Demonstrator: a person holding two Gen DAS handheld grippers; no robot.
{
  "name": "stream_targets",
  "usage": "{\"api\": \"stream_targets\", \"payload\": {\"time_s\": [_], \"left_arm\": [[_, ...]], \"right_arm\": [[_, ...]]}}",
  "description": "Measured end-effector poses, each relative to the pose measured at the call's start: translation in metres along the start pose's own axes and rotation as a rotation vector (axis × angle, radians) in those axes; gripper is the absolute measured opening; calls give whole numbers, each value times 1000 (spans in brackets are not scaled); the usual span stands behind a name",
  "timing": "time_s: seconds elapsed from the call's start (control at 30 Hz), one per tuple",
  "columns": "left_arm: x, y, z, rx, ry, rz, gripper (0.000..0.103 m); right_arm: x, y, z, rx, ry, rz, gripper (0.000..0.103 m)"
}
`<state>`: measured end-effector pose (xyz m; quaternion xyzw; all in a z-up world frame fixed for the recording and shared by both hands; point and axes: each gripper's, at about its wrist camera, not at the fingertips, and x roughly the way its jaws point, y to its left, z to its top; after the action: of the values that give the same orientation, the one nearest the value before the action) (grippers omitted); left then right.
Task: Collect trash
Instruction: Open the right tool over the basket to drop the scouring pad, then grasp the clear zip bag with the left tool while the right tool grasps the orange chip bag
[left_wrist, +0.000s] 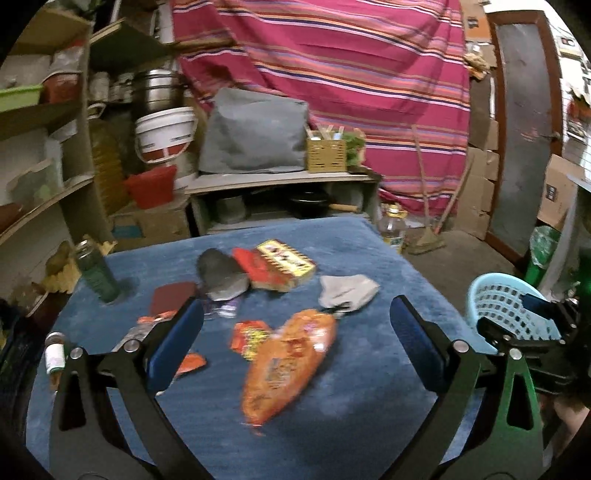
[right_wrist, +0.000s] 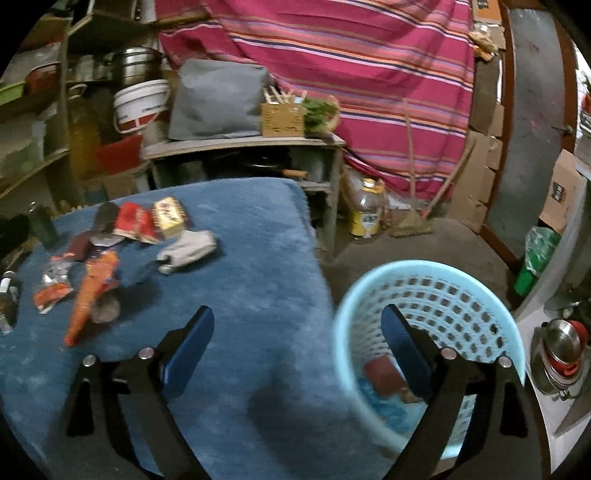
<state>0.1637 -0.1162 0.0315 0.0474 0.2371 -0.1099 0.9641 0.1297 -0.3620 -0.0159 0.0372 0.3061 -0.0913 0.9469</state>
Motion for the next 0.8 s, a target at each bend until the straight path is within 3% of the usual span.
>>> {"api": "stream_targets", "payload": {"time_s": [0.3,0.43,0.8], "left_arm": [[23,81,-4,-116,26,121,98],[41,97,-8,-97,42,188,97],[61,128,-36,-109,118,199,97]], "right_arm": [[-1,64,7,-21,-19,43,91],[2,90,13,-22,-24,72,92],[29,136,9,-81,-19,52,91]]}}
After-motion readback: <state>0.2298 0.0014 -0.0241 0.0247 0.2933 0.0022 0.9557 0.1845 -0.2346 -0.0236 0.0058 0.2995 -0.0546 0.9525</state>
